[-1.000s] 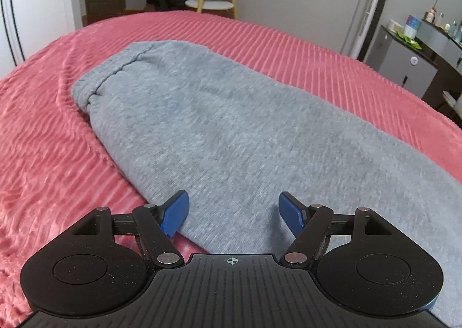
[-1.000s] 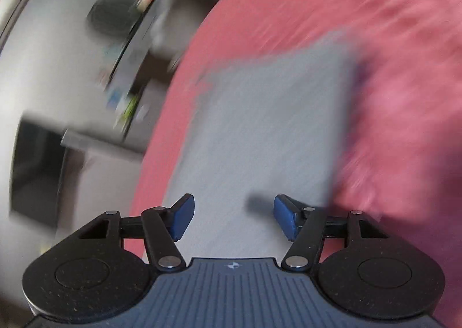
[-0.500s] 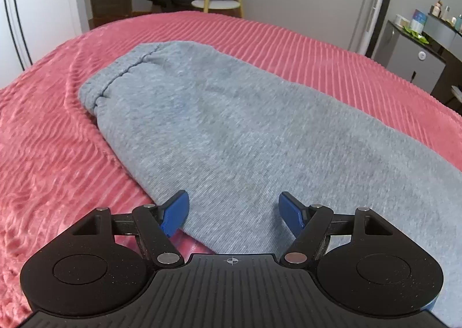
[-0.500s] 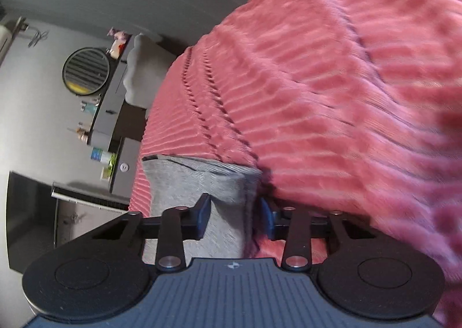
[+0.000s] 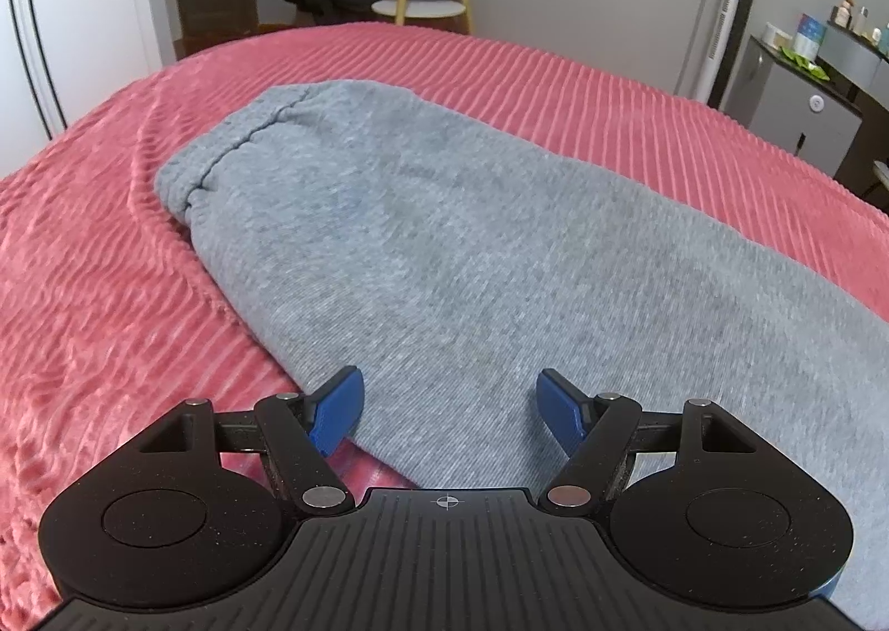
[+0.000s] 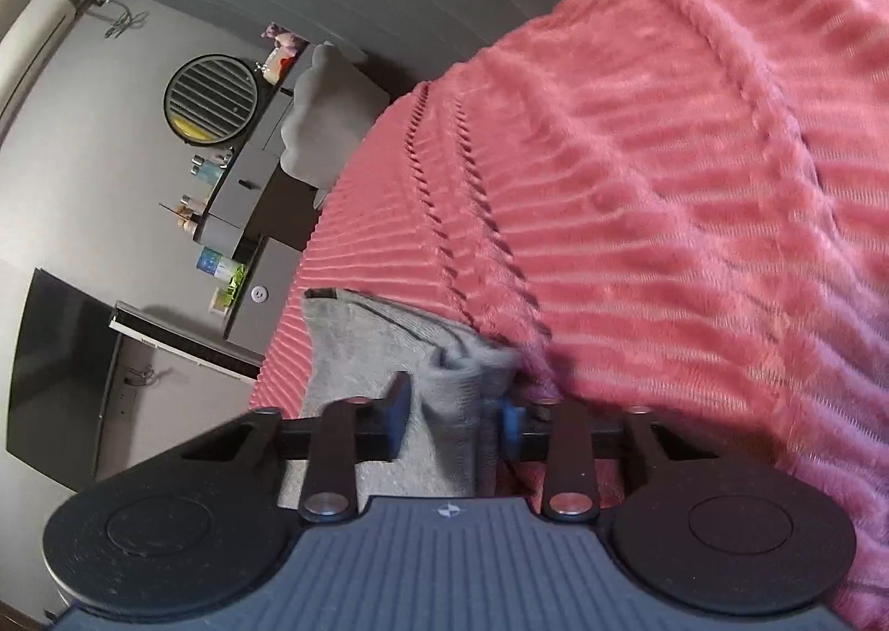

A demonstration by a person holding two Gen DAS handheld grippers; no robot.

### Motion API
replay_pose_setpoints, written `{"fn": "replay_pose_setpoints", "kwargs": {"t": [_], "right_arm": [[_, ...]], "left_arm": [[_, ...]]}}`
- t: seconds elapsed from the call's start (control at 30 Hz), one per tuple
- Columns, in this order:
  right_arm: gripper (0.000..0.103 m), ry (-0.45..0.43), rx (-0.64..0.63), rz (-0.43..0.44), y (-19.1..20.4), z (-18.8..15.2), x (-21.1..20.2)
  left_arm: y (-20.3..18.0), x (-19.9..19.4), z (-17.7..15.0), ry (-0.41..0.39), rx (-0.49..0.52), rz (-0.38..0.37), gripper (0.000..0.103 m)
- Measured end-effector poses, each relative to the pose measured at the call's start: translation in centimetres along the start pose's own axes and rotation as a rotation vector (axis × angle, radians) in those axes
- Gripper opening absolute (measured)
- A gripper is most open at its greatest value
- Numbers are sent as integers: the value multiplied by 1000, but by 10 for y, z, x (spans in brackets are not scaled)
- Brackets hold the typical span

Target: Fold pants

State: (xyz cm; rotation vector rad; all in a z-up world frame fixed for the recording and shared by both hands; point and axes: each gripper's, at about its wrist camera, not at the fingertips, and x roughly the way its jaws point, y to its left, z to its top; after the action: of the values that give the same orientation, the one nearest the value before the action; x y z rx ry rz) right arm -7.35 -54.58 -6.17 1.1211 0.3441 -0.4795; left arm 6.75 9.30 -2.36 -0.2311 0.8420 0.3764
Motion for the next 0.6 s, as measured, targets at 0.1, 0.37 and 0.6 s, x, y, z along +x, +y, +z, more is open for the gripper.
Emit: {"fn": "replay_pose_setpoints", "kwargs": {"t": [0.1,0.37,0.6], "right_arm": [[16,-4,-90,-42,15,0,-2],[16,-8,-302,-118,79,-7,-5],[23,36,-193,-169,50,-6,2]], "left_arm": [[1,-1,0,0,-6,-2,76],[11,-6,2,-4,-66,-39,76],[28,-9,3,5,-184,-81,77]]}}
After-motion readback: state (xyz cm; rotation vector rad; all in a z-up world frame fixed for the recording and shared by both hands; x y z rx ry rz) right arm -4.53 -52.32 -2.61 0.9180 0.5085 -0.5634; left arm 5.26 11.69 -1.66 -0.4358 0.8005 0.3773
